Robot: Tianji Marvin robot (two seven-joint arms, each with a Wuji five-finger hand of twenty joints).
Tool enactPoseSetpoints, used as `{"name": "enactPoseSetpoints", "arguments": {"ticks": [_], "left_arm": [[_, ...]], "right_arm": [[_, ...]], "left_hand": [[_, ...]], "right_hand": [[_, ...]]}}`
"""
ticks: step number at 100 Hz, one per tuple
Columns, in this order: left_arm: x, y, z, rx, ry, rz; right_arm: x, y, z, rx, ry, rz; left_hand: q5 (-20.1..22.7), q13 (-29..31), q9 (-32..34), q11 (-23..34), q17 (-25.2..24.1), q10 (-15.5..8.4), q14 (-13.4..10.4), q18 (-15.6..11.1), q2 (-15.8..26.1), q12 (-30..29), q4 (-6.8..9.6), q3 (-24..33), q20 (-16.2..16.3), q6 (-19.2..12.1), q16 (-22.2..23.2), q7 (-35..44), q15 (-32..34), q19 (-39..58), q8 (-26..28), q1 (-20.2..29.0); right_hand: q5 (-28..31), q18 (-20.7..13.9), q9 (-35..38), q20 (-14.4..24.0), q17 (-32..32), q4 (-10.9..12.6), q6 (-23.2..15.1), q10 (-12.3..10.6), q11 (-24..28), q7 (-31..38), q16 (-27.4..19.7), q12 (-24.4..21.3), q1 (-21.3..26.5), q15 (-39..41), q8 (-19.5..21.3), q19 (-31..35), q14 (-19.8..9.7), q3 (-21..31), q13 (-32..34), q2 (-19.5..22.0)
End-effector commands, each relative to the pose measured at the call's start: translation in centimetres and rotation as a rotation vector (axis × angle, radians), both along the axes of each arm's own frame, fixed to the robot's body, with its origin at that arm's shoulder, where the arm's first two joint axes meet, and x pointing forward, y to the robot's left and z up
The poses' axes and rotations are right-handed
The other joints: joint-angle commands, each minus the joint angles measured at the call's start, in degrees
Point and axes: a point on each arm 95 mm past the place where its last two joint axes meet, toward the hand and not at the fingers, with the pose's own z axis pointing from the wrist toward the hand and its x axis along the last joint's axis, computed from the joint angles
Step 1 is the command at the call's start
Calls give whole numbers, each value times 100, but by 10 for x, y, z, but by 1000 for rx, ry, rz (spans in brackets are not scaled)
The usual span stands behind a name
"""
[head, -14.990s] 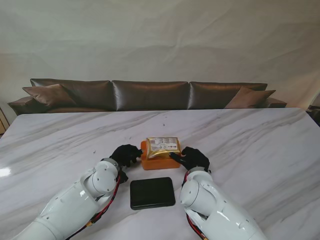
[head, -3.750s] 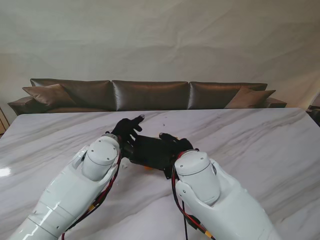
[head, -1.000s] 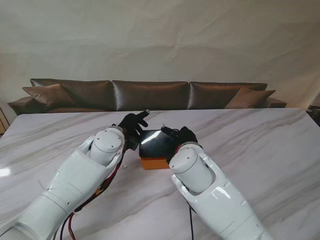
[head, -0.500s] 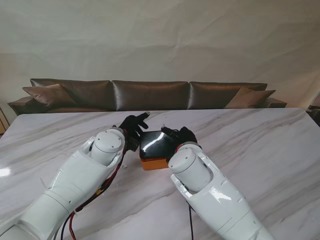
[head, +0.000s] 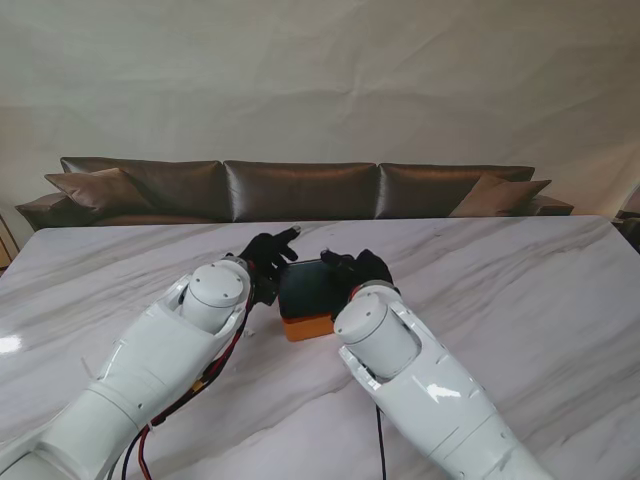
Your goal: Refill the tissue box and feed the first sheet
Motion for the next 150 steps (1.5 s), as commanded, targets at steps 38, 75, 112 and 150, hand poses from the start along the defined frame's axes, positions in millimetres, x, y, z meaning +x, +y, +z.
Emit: {"name": "enactPoseSetpoints", "arguments": {"ticks": [38, 75, 112, 150], "left_arm": [[-6, -19, -3, -34, 24, -47], [-9, -14, -10, -25, 47, -39], [-13, 3, -15, 58, 74, -32], [-17, 16, -6, 141, 64, -34]], "right_arm": [[-1, 20, -2, 39, 18, 53], [0, 15, -10, 20, 36, 52], [8, 2, -18, -15, 49, 39], [8, -10, -20, -35, 55, 23]], "left_hand": [[163, 269, 217, 164, 183, -117, 2, -550, 132, 39, 74, -72, -130, 157, 49, 103, 217, -206, 81, 66], [163, 278, 229, 174, 192, -135, -7, -559, 137, 43, 72, -76, -130, 144, 48, 106, 222, -197, 82, 67], [203, 522, 460, 195, 446, -141, 9, -546, 108, 32, 101, -91, -170, -649, 49, 135, 304, -124, 91, 10], [385, 929, 877, 214, 803, -243, -52, -547, 80, -4, 136, -52, -315, -1000, -10, 111, 395, 30, 56, -141]], "right_hand": [[326, -716, 388, 75, -43, 54, -1259, -991, 288, 625, 1, 16, -55, 170, 263, 135, -766, 4, 236, -95], [314, -701, 373, 78, -63, 55, -1263, -997, 286, 621, 1, 17, -56, 165, 263, 124, -755, -6, 218, -73], [285, -690, 317, 83, -108, 53, -1297, -979, 278, 587, 8, 16, -118, 169, 250, 104, -731, -5, 172, -64], [284, -685, 309, 107, -116, 34, -1283, -971, 290, 584, 17, 22, -141, 189, 250, 122, -723, -1, 179, -54]]}}
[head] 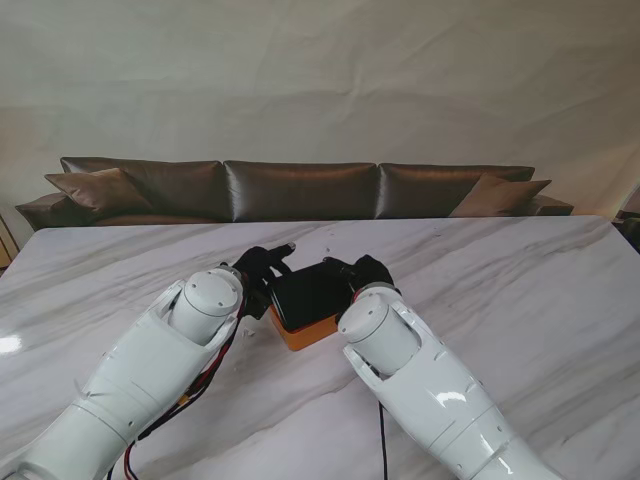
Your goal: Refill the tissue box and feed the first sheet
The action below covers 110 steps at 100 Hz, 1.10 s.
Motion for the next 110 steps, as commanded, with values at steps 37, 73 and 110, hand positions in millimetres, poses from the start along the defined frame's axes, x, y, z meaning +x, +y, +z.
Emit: {"name": "enactPoseSetpoints", "arguments": {"ticks": [37, 73, 110], "left_arm": [[-4, 12, 0, 63, 17, -19], [-4, 23, -2, 148, 11, -14], [2, 28, -7, 270, -18, -20]], "right_arm": [[-6, -10, -4, -9, 14, -6], [-18, -18, -10, -16, 14, -15], [-36, -20, -18, -21, 23, -15]], "left_hand": [[213, 479, 510, 132, 348, -72, 107, -446, 63, -36, 152, -32, -228, -219, -90, -97, 168, 250, -7, -181], [283, 563, 594, 132, 412, -163, 47, -500, 40, -52, 155, 49, -347, -214, -140, -20, 188, 324, 25, -167], [-149, 68, -19, 229, -497, -820, -406, -892, 114, 66, 151, -94, 0, -674, -104, -48, 71, 239, 59, 1]], "right_hand": [[43, -224, 113, 117, 6, 24, -123, -148, 103, 77, -8, 0, -133, 115, 50, 127, -81, -4, 168, -41], [72, -206, 132, 130, 28, 17, -114, -144, 112, 99, -2, 2, -120, 130, 59, 142, -64, -18, 178, -23], [465, -147, 533, 218, 184, 28, -377, -251, 164, 397, 80, -2, 103, 371, 178, 371, -13, -93, 459, -12]]}}
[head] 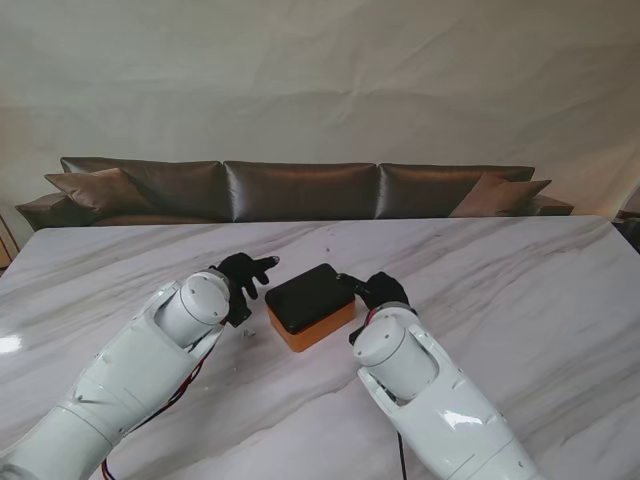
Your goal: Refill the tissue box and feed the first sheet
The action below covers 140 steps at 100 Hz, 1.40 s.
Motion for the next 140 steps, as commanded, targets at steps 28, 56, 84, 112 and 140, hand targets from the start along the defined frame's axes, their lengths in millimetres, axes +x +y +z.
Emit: {"name": "enactPoseSetpoints", "arguments": {"ticks": [28, 56, 84, 112, 140], "left_arm": [[2, -4, -5, -20, -15, -21], [8, -8, -16, -52, -31, -58], [21, -13, -17, -45, -96, -63], [27, -19, -23, -86, -139, -108], [31, -30, -29, -109, -148, -160]], "right_arm": [[-2, 2, -7, -98, -6, 2], [-16, 0, -14, -193, 32, -16], [-40, 10, -22, -134, 59, 18], [-55, 29, -25, -40, 44, 40], [-68, 50, -27, 37, 61, 62]], "left_hand": [[-766, -618, -859, 238, -1124, -394, -38, -459, 125, 160, 126, -138, 1040, -625, 272, -145, 131, 109, 33, 81], [-878, -1387, -1354, 290, -2203, -563, -80, -896, 230, 233, 75, -270, 1642, -895, 759, -85, 217, 3, 74, 85], [-868, -1707, -1483, 417, -2618, -643, -117, -1022, 253, 307, 61, -269, 1857, -987, 1042, -32, 331, -59, 101, 7], [-615, -1901, -1454, 467, -2849, -687, -202, -1067, 208, 330, 50, -163, 1889, -1149, 1145, 148, 294, -193, 175, 1], [-541, -2091, -1506, 497, -3025, -938, -303, -1120, 174, 348, 22, -62, 1910, -1214, 1213, 269, 215, -273, 230, 17]], "right_hand": [[202, -88, 827, 661, -155, 94, -1232, -947, 324, 232, 416, 92, 361, 956, 454, 1013, -77, -146, 622, -174], [1345, -189, 1849, 1232, 502, 71, -1193, -1080, 1490, 1137, 1137, 1132, -304, 2092, 1381, 1942, -38, 36, 1598, 21], [1907, -64, 2387, 1327, 869, -25, -836, -925, 1613, 1115, 1254, 1354, -580, 2453, 1624, 2401, 125, 26, 2075, 195], [1576, -25, 2158, 1245, 745, -71, -626, -795, 1344, 589, 1197, 1250, -806, 2275, 1375, 2242, 198, 23, 1897, 308], [1344, -31, 1999, 1190, 691, -93, -521, -734, 1214, 445, 1177, 1147, -844, 2181, 1265, 2116, 209, 77, 1784, 270]]}}
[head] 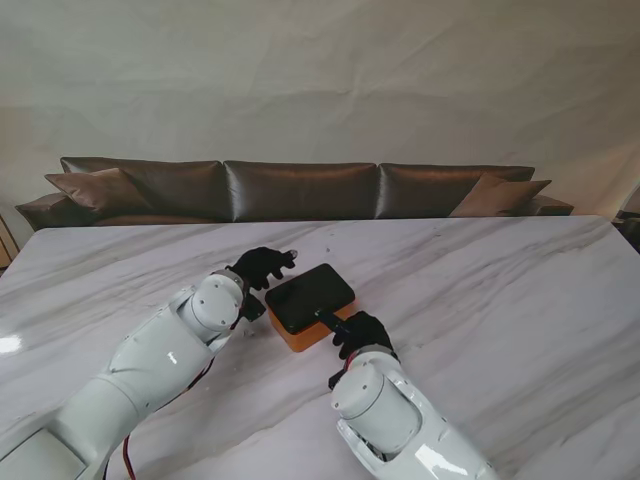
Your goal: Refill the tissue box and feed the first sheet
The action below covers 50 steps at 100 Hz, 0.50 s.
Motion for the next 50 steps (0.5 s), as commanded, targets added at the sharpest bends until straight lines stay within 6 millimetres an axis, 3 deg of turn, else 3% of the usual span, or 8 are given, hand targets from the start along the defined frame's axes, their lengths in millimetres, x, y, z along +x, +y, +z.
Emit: {"name": "enactPoseSetpoints", "arguments": {"ticks": [1, 40, 50], "left_arm": [[0, -11, 2, -18, 1, -28], [-4, -19, 10, -62, -26, -61], [-5, -20, 10, -52, -27, -75]], "right_arm": [[-7, 13, -1, 25, 10, 29], [-15, 36, -8, 80, 29, 53], [-13, 39, -10, 82, 35, 54]], "left_hand": [[122, -141, -128, 140, -189, -194, -27, -386, 110, 71, 22, 76, 86, -260, 103, 86, 54, -89, 97, 1], [315, -136, -88, 174, -228, -192, -11, -382, 103, 85, -14, 141, 127, -151, 181, 218, 63, -89, 145, -20], [368, -119, -59, 188, -228, -208, -19, -382, 106, 90, -21, 134, 133, 53, 194, 241, 65, -91, 150, -30]], "right_hand": [[-122, -265, -94, -53, -61, -94, 192, 97, -42, -40, -18, -90, -153, -57, -39, 59, 434, 77, 108, 60], [-165, -269, -123, -75, -84, -112, 222, 113, -58, -20, -26, -160, -71, -97, -106, 14, 425, 76, 72, 36], [-195, -271, -154, -88, -101, -113, 217, 108, -63, -26, -30, -171, -65, -112, -124, -17, 419, 71, 51, 34]]}}
